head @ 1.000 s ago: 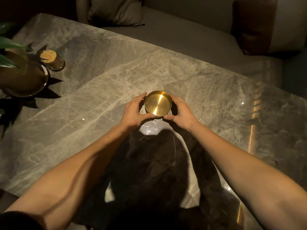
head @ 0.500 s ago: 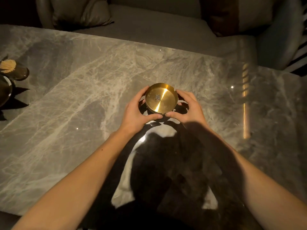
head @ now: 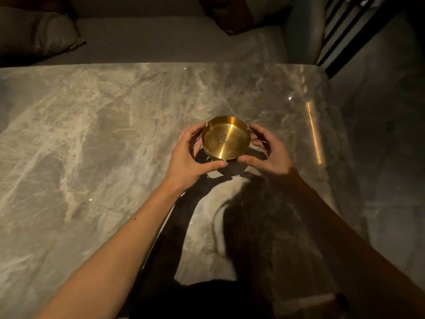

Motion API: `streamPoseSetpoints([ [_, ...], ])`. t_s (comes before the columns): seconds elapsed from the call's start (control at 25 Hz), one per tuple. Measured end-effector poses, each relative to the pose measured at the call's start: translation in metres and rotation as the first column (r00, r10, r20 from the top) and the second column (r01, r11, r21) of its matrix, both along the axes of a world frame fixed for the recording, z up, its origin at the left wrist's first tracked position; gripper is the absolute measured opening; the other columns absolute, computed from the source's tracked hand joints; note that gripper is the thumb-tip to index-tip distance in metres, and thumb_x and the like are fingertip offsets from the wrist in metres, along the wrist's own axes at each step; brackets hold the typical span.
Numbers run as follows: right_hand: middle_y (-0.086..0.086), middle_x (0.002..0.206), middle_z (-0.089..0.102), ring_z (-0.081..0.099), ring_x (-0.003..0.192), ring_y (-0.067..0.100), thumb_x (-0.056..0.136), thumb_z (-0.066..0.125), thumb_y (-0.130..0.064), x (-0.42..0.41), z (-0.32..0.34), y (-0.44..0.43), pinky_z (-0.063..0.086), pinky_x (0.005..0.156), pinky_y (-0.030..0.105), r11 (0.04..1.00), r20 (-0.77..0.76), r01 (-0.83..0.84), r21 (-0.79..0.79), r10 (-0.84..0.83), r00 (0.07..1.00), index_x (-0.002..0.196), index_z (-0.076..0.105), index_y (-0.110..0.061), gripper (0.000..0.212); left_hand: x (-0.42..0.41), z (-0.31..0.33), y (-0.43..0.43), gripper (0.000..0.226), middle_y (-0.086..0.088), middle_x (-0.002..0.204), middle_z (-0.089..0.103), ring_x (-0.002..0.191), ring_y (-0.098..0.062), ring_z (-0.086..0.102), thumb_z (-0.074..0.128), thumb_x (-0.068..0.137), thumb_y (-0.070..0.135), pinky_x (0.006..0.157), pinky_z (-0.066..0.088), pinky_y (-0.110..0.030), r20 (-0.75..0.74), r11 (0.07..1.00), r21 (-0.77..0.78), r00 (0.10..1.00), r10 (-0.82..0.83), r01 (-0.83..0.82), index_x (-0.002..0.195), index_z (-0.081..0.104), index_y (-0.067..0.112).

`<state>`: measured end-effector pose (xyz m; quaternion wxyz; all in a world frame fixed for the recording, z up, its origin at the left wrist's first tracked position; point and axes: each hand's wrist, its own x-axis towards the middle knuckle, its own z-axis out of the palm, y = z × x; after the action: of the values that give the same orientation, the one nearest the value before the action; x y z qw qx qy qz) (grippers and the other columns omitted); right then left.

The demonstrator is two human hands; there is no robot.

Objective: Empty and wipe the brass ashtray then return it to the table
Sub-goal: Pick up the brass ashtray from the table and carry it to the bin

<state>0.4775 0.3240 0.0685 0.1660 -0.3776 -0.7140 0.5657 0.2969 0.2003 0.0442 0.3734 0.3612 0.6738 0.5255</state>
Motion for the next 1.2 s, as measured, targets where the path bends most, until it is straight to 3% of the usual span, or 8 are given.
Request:
streamPoseSetpoints([
  [0.12, -0.013, 0.121, 0.049, 0.05, 0.104, -0.02, 0.07, 0.082, -0.007, 0.041, 0.014, 0.017, 0.042, 0.087, 0.0, 0.998, 0.015, 0.061, -0.004, -0.061, 0.998, 0.139, 0.044, -0.023, 0.08, 0.043, 0.012, 0.026, 0.1, -0.007, 0.137, 0.05, 0.132, -0.021, 0.05, 0.094, 0.048, 0.041, 0.114, 0.039, -0.043, -0.038, 1.0, 0.011, 0.999, -0.006, 0.006, 0.135, 0.049, 0.018],
  [0.24, -0.009, 0.124, 0.048, 0.05, 0.111, -0.008, 0.067, 0.085, -0.012, 0.073, 0.023, 0.031, 0.042, 0.097, 0.009, 0.998, 0.039, 0.055, 0.038, -0.056, 0.998, 0.141, 0.045, -0.018, 0.084, 0.075, 0.026, 0.045, 0.101, -0.003, 0.138, 0.048, 0.131, -0.017, 0.05, 0.092, 0.049, 0.043, 0.113, 0.041, -0.04, -0.094, 0.998, 0.024, 0.994, -0.049, 0.052, 0.137, 0.048, 0.02],
  [0.44, -0.008, 0.126, 0.052, 0.055, 0.114, -0.003, 0.064, 0.087, -0.019, 0.087, 0.035, 0.046, 0.046, 0.099, 0.018, 0.999, -0.011, 0.003, 0.05, -0.002, 1.0, 0.131, 0.052, -0.03, 0.077, 0.083, 0.035, 0.054, 0.102, -0.001, 0.138, 0.051, 0.13, -0.014, 0.051, 0.092, 0.049, 0.04, 0.112, 0.042, -0.041, -0.066, 0.998, 0.045, 0.997, -0.051, 0.054, 0.139, 0.047, 0.019],
  [0.68, -0.013, 0.121, 0.059, 0.06, 0.112, 0.002, 0.067, 0.084, -0.019, 0.052, 0.042, 0.037, 0.049, 0.097, 0.023, 0.999, -0.01, 0.002, 0.052, -0.001, 1.0, 0.134, 0.049, -0.02, 0.075, 0.041, 0.035, 0.041, 0.096, -0.006, 0.139, 0.054, 0.135, -0.013, 0.049, 0.092, 0.055, 0.008, 0.116, 0.036, -0.033, 0.08, 0.992, 0.115, 0.995, -0.065, 0.055, 0.139, 0.045, 0.006],
  [0.8, -0.009, 0.125, 0.057, 0.058, 0.115, 0.002, 0.071, 0.084, -0.012, 0.042, 0.042, 0.029, 0.048, 0.1, 0.02, 0.992, 0.023, 0.051, 0.112, -0.054, 0.998, 0.141, 0.043, -0.011, 0.081, 0.027, 0.032, 0.041, 0.094, -0.001, 0.137, 0.055, 0.132, -0.011, 0.051, 0.091, 0.056, 0.013, 0.115, 0.038, -0.033, 0.091, 0.985, 0.134, 0.989, -0.117, 0.105, 0.138, 0.045, 0.007],
  [0.96, 0.004, 0.129, 0.057, 0.059, 0.118, 0.014, 0.067, 0.079, -0.035, 0.036, 0.043, 0.022, 0.052, 0.1, 0.031, 0.968, 0.042, 0.008, 0.251, -0.019, 0.999, 0.139, 0.047, -0.011, 0.083, 0.029, 0.032, 0.041, 0.094, 0.009, 0.135, 0.055, 0.131, -0.004, 0.051, 0.09, 0.058, 0.009, 0.112, 0.039, -0.027, 0.075, 0.984, 0.146, 0.99, -0.118, 0.106, 0.141, 0.044, 0.008],
  [1.2, 0.008, 0.134, 0.056, 0.058, 0.122, 0.017, 0.07, 0.08, -0.033, 0.07, 0.035, 0.041, 0.052, 0.1, 0.043, 0.967, -0.025, 0.064, 0.248, -0.059, 0.998, 0.137, 0.048, -0.01, 0.077, 0.065, 0.027, 0.064, 0.098, -0.006, 0.143, 0.049, 0.134, -0.011, 0.048, 0.091, 0.059, 0.013, 0.114, 0.039, -0.03, 0.025, 0.988, 0.125, 0.995, -0.096, 0.092, 0.144, 0.042, 0.01],
])
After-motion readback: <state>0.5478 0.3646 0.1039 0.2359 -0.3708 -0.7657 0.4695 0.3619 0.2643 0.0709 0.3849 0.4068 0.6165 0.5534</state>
